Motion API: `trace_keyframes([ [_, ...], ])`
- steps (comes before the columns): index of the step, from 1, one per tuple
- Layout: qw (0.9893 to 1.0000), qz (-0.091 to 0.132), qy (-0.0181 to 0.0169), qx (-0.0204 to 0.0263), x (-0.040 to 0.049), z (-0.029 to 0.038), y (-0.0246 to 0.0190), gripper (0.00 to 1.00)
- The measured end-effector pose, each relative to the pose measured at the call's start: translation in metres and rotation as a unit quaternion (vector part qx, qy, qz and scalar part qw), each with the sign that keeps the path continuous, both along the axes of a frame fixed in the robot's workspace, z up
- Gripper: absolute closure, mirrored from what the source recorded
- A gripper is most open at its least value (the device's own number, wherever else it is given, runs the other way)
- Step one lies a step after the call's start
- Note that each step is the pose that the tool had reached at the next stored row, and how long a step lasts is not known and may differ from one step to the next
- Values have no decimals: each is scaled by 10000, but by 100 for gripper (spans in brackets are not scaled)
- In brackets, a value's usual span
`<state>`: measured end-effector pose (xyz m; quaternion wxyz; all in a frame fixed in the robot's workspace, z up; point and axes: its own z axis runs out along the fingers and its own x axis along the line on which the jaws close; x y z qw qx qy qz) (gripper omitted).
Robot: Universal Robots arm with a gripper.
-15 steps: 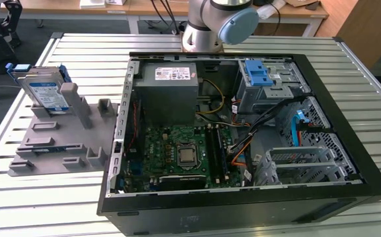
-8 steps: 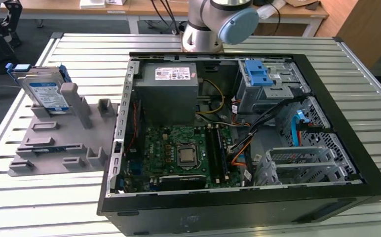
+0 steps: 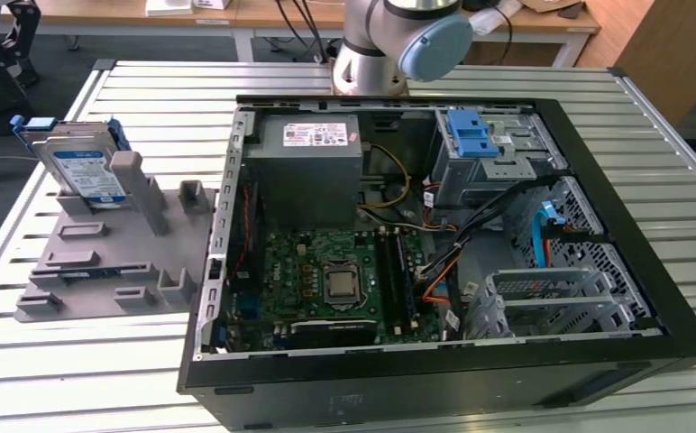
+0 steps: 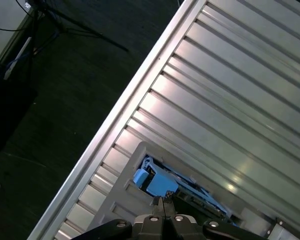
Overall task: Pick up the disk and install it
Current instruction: 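Pick up the disk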
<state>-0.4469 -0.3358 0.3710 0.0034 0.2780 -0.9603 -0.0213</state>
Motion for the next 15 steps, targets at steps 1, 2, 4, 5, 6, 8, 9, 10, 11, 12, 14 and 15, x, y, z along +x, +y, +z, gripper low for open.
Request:
trace_keyframes([
  [1, 10000, 14, 0, 0, 0, 0, 0, 89],
  [2, 10000, 28, 0, 0, 0, 0, 0, 89],
  [4, 10000, 55, 0, 0, 0, 0, 0, 89],
  [5, 10000, 69, 0, 0, 0, 0, 0, 89],
  [6, 10000, 83, 0, 0, 0, 0, 0, 89],
  [8, 9999, 117, 0, 0, 0, 0, 0, 89],
  [9, 9999, 136, 0, 0, 0, 0, 0, 89],
  [10, 9999, 158, 0, 0, 0, 0, 0, 89],
  [11, 9998, 181, 0, 0, 0, 0, 0, 89],
  [12, 9998, 201, 0, 0, 0, 0, 0, 89],
  [14, 9998, 205, 0, 0, 0, 0, 0, 89],
  [15, 9998, 205, 0, 0, 0, 0, 0, 89],
])
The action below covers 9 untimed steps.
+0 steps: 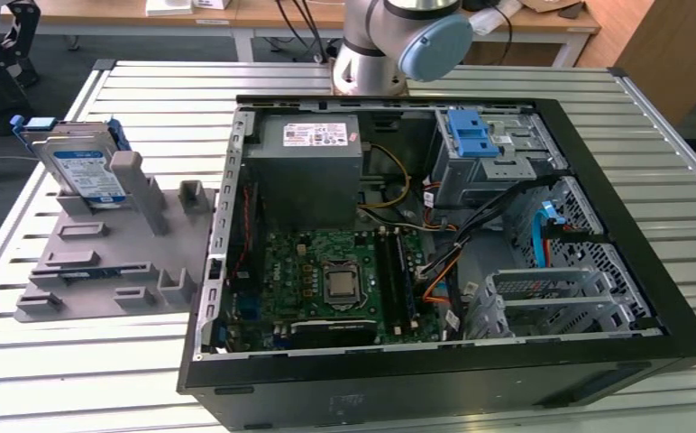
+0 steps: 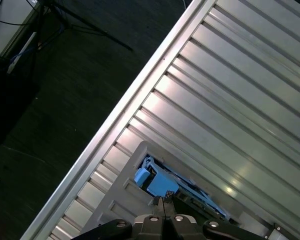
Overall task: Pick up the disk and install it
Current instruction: 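Pick up the disk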
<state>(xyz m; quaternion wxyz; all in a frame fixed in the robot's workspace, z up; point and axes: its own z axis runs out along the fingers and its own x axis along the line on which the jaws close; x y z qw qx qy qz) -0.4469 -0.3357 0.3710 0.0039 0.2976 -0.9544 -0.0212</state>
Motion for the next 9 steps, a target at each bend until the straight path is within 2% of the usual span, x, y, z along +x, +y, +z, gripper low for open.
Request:
trace_keyframes([
  [9, 10000, 4, 0, 0, 0, 0, 0, 89],
])
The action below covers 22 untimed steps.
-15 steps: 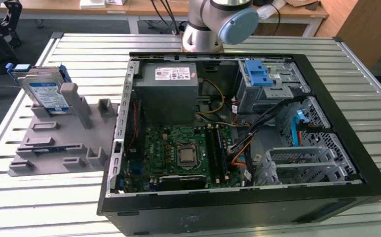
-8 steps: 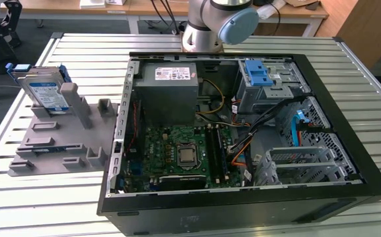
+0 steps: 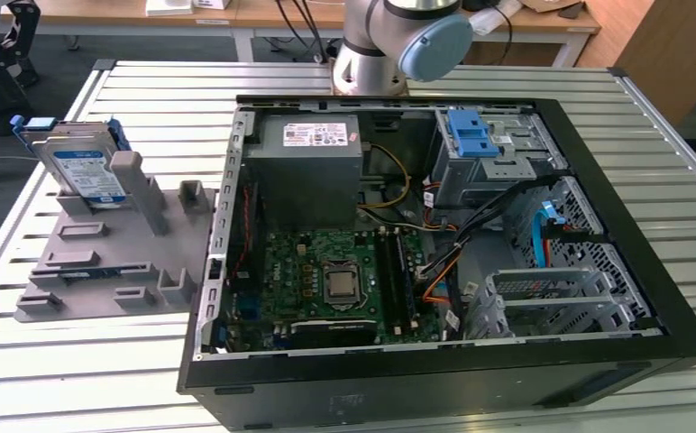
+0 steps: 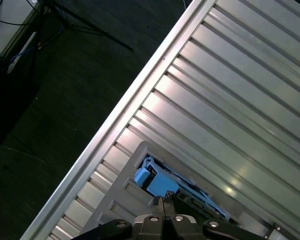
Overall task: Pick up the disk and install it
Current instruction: 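Pick up the disk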
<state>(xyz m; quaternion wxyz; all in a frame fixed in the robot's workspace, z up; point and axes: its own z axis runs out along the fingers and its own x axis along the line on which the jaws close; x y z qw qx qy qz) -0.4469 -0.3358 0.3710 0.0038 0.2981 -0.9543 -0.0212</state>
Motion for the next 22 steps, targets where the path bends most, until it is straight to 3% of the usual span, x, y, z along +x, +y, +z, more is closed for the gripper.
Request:
trace_keyframes([
  [22, 9992, 397, 0, 0, 0, 0, 0, 89],
])
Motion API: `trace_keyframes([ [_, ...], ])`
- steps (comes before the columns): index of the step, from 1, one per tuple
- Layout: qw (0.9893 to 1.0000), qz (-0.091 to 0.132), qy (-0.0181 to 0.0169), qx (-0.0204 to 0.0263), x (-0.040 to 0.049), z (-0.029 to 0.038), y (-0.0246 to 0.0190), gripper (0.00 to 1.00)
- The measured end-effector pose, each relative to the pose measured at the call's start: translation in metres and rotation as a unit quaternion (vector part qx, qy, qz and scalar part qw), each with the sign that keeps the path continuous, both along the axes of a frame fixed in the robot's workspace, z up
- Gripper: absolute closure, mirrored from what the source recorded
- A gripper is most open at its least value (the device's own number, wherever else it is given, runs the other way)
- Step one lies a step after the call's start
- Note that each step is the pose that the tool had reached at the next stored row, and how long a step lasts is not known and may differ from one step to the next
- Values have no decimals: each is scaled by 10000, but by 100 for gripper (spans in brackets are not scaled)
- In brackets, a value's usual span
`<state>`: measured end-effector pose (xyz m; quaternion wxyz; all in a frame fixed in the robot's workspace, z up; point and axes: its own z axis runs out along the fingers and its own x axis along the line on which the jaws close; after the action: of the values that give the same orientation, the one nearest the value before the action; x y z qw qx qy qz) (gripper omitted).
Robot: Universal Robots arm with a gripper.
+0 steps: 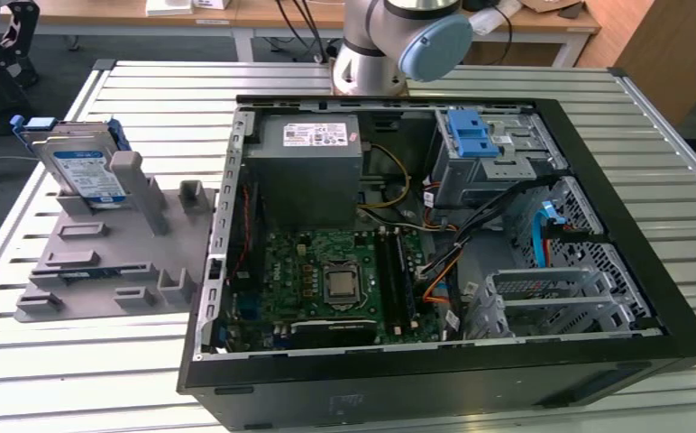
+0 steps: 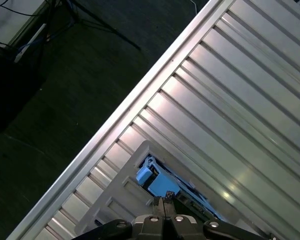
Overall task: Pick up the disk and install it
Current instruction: 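Pick up the disk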
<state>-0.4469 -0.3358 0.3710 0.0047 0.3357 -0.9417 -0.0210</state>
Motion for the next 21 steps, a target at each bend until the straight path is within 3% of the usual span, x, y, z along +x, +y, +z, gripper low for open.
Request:
trace_keyframes([
  [14, 9995, 300, 0, 0, 0, 0, 1, 89],
  [21, 9984, 557, 0, 0, 0, 0, 0, 89],
])
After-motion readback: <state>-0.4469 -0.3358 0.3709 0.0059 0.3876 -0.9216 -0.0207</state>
